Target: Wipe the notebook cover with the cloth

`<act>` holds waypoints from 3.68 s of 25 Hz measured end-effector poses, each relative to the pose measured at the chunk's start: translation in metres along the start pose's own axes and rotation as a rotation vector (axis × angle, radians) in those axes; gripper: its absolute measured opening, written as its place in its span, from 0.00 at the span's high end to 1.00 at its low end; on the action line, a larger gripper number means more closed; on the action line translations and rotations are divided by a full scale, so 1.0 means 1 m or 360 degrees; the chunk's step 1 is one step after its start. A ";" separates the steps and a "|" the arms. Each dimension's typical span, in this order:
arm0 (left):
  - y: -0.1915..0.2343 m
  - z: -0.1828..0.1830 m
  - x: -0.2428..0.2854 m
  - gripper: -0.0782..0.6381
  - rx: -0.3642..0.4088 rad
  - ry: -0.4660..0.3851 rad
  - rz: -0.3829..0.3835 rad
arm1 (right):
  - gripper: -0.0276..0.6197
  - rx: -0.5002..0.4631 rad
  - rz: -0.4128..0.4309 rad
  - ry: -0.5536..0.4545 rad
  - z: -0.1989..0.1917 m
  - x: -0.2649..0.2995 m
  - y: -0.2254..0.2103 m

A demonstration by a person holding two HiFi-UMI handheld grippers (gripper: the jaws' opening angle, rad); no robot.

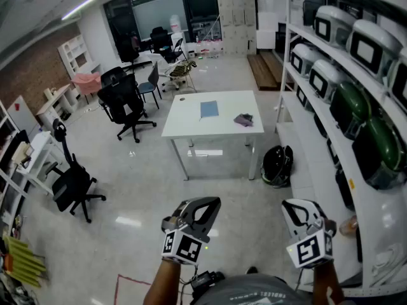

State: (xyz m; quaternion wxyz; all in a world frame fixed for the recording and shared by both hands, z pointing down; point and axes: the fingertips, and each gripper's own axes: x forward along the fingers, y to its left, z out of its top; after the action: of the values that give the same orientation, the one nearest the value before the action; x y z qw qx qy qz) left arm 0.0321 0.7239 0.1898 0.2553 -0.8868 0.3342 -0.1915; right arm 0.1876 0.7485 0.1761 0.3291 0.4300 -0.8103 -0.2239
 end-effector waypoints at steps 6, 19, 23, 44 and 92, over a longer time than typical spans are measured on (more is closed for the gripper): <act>-0.002 0.003 0.005 0.89 0.0002 0.0007 0.0005 | 0.91 0.0007 0.0005 -0.0010 -0.005 -0.001 -0.004; -0.002 0.005 0.018 0.89 0.0012 0.0028 0.0014 | 0.91 0.0026 -0.0013 -0.0031 -0.014 0.004 -0.019; -0.003 0.010 0.029 0.89 0.0018 0.0037 0.0034 | 0.91 0.0011 -0.0031 -0.0089 -0.023 0.008 -0.030; -0.008 0.023 0.091 0.89 0.0045 0.0163 0.0069 | 0.91 0.0055 0.0048 -0.0147 -0.074 0.029 -0.082; 0.271 -0.184 0.216 0.89 -0.0026 0.0079 0.0019 | 0.91 0.0079 -0.0037 0.0002 -0.008 0.358 -0.170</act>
State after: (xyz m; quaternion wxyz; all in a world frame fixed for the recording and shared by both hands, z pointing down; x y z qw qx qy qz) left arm -0.0441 0.3396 0.2151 0.2407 -0.8819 0.3472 -0.2093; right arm 0.1386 0.3557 0.1935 0.3163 0.4476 -0.8103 -0.2073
